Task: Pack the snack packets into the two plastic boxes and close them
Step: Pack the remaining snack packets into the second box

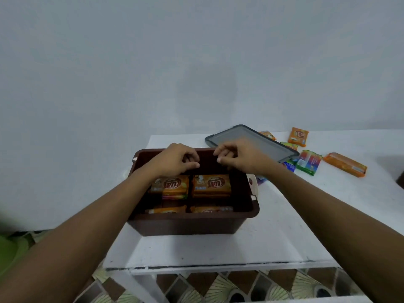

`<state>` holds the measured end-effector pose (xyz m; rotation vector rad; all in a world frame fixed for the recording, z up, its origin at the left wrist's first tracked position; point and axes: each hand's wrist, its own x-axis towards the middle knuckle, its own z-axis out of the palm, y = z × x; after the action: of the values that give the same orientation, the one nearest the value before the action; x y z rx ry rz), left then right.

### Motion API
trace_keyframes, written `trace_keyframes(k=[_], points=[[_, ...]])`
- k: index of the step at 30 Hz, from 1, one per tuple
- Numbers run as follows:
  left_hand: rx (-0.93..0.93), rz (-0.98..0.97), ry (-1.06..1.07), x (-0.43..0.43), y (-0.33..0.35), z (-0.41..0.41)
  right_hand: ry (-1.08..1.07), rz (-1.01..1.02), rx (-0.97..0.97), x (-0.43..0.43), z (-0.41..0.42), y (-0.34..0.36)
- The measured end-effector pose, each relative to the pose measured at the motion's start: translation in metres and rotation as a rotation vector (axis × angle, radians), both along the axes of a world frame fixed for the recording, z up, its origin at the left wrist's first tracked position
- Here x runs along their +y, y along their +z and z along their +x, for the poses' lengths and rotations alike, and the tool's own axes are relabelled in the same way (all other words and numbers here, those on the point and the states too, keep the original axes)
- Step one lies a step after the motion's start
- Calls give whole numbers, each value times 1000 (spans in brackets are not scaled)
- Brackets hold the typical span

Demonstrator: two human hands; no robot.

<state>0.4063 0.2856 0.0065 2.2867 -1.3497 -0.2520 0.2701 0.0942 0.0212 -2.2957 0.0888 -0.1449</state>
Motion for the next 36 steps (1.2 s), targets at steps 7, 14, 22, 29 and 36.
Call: trace_keyframes(k=[7,14,22,29,36], points=[[37,-140,-15,-78,25,-38,-289,232,80,-117,-85,-21],[-41,-87,-129,-195,31,-111,-504,-297,169,-251,-152,-76],[18,25,-83,-296,-28,-170,-547,-531,275,-313,-195,-133],[55,101,72,-356,-89,-202,-767,-483,51,-322,-202,-142],[-180,144,225,-388,-110,-198,-742,-345,-100,-328,-203,-144]])
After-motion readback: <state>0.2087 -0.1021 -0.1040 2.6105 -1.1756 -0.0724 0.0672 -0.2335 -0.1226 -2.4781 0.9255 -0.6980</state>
